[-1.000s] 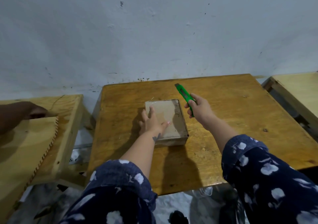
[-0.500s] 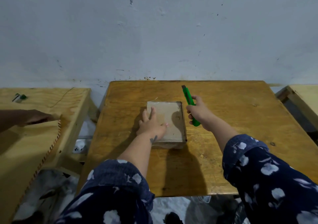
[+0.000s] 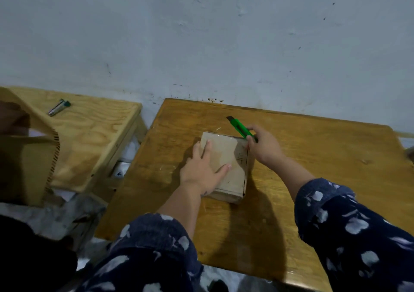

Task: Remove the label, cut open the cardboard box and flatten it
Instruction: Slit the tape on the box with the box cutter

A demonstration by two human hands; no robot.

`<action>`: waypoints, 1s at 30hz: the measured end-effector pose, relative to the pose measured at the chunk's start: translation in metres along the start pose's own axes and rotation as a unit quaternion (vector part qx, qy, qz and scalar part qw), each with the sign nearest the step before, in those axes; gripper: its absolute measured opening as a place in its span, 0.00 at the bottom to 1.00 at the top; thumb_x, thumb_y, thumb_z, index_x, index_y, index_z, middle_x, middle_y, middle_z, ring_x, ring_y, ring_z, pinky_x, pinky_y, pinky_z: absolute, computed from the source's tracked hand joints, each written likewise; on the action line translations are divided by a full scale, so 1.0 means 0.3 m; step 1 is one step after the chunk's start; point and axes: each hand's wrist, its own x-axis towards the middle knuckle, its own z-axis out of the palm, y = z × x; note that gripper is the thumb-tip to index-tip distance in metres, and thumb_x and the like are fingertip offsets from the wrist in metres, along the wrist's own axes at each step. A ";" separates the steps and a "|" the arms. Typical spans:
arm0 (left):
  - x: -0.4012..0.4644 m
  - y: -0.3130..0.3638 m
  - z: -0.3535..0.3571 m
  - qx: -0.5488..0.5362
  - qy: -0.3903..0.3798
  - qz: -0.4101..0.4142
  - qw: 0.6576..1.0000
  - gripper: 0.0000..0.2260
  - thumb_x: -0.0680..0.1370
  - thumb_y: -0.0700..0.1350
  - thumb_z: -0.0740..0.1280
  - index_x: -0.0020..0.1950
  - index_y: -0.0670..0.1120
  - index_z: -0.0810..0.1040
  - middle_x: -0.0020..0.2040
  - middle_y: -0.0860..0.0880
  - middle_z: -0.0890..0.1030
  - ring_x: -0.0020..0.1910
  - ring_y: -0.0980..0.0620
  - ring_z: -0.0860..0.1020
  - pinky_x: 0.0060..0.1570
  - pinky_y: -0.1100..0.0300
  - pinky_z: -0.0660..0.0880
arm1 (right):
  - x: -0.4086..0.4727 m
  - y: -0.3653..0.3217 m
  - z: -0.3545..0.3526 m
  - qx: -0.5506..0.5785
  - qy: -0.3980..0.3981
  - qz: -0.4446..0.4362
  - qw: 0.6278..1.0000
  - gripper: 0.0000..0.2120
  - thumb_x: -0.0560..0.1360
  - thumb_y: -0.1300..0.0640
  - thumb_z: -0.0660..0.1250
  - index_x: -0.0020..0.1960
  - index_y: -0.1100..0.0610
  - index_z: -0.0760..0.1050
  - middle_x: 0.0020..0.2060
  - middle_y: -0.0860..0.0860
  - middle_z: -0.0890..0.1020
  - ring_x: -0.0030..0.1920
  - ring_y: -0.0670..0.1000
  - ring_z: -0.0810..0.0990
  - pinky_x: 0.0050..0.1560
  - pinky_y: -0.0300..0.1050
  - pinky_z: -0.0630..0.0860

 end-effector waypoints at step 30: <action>0.000 -0.015 0.022 0.003 0.046 -0.002 0.999 0.39 0.73 0.71 0.52 0.78 0.56 0.42 0.78 0.50 0.46 0.68 0.40 0.67 0.57 0.49 0.72 | 0.044 -0.133 0.068 -0.408 0.031 -0.194 0.892 0.25 0.79 0.61 0.54 0.73 0.46 0.61 0.57 0.55 0.77 0.59 0.58 0.73 0.54 0.52 0.66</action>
